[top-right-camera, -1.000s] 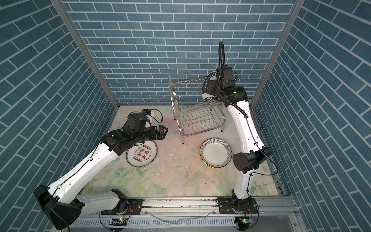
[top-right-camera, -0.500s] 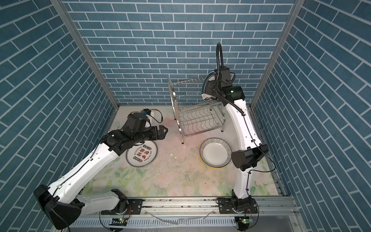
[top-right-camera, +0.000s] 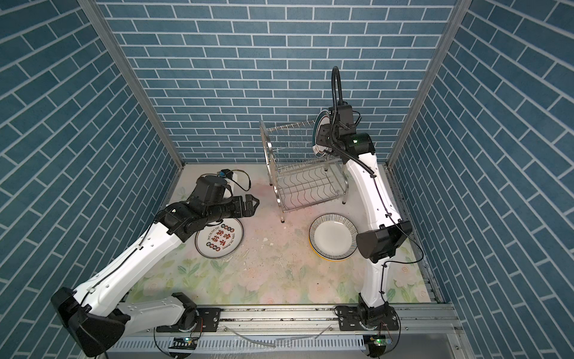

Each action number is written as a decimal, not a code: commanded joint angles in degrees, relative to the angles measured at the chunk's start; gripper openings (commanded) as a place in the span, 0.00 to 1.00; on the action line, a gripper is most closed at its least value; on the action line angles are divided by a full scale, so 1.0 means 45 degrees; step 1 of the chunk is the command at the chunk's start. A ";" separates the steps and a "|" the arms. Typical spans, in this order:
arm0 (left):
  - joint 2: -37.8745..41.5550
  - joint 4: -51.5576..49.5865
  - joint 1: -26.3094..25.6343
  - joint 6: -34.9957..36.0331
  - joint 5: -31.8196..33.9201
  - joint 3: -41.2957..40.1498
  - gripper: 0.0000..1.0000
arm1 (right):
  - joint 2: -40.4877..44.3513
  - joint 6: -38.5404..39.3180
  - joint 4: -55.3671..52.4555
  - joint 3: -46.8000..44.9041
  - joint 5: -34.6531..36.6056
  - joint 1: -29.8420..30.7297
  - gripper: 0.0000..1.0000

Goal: Unload the plates from the dish rack
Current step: Pick up the plate from the dish rack.

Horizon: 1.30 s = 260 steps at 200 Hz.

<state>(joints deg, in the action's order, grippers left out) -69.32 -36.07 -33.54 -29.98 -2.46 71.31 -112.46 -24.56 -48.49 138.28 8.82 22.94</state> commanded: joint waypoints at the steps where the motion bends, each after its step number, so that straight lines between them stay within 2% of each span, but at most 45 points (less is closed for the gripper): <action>1: 0.0152 0.0129 0.0097 0.0002 -0.0078 -0.0217 0.99 | -0.0278 0.0582 0.0595 0.0176 0.0244 0.0153 0.37; 71: 0.0209 0.0242 0.0139 -0.0189 -0.0118 -0.0492 0.99 | -0.0164 0.1081 0.1205 -0.0469 0.0424 0.0215 0.24; 135: 0.0469 0.0240 0.0167 -0.0253 -0.0137 -0.0690 0.99 | -0.0052 0.1170 0.1607 -0.0931 0.0165 0.0253 0.20; 173: 0.0529 0.0318 0.0197 -0.0268 -0.0195 -0.0816 0.99 | 0.0138 0.1427 0.1695 -0.1050 0.0135 0.0287 0.11; 208: 0.0515 0.0525 0.0237 -0.0350 -0.0332 -0.0982 0.99 | 0.0444 0.1927 0.1793 -0.1265 0.0032 0.0296 0.11; 260: 0.0409 0.0668 0.0250 -0.0408 -0.0447 -0.1040 0.99 | 0.1385 0.2481 0.3063 -0.2751 -0.0013 0.0339 0.10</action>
<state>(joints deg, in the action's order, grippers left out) -67.72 -33.87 -32.86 -31.55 -4.08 67.55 -109.49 -17.50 -38.96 129.16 13.26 22.94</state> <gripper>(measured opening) 0.994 0.104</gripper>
